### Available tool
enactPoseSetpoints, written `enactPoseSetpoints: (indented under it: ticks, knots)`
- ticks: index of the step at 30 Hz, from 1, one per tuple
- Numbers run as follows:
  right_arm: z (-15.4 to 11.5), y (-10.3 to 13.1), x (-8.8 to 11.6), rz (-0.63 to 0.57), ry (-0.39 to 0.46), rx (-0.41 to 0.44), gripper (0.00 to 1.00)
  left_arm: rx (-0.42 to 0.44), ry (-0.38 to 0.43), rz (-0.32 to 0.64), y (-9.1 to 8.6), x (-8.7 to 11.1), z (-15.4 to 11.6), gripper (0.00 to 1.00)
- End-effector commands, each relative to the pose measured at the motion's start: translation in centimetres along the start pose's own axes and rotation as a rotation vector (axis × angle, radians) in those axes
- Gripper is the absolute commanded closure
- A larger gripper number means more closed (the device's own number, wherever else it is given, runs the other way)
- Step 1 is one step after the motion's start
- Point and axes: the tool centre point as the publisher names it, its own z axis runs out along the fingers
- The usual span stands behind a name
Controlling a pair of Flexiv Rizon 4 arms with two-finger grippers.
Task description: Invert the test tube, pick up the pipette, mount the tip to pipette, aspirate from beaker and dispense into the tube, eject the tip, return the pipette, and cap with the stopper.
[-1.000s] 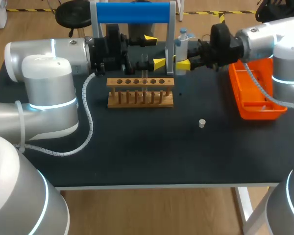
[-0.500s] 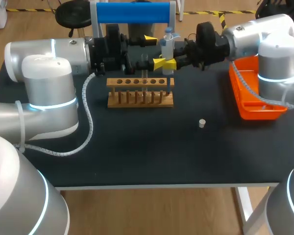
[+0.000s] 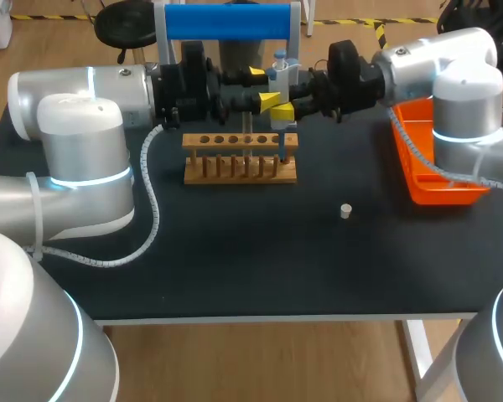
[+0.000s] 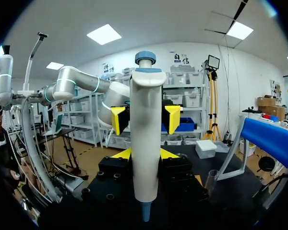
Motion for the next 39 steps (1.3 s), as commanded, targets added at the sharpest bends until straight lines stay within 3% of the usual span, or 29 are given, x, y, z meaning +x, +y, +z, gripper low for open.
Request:
enactPoseSetpoints:
  ticks: [1, 19, 29, 34, 36, 39]
  knots:
    - [0.4, 0.0, 0.1, -0.002, -0.009, -0.002, 1.00, 0.002, -0.002, 0.000, 0.0, 0.0, 0.0, 0.53]
    - [1.4, 0.1, -0.2, 0.001, -0.032, -0.017, 1.00, 0.002, -0.002, 0.000, 0.0, 0.0, 0.0, 0.61]
    - [1.7, 0.1, -0.2, 0.003, -0.033, -0.024, 1.00, 0.002, -0.002, 0.000, 0.0, 0.0, 0.0, 0.81]
    - [1.7, 0.1, -0.2, 0.003, -0.030, -0.024, 1.00, 0.002, -0.002, 0.000, 0.0, 0.0, 0.0, 0.80]
    - [1.7, 0.1, -0.2, 0.003, -0.029, -0.024, 1.00, 0.002, -0.002, 0.000, 0.0, 0.0, 0.0, 1.00]
    - [1.7, 0.1, -0.3, 0.002, -0.029, -0.023, 1.00, 0.002, -0.002, 0.000, 0.0, 0.0, 0.0, 1.00]
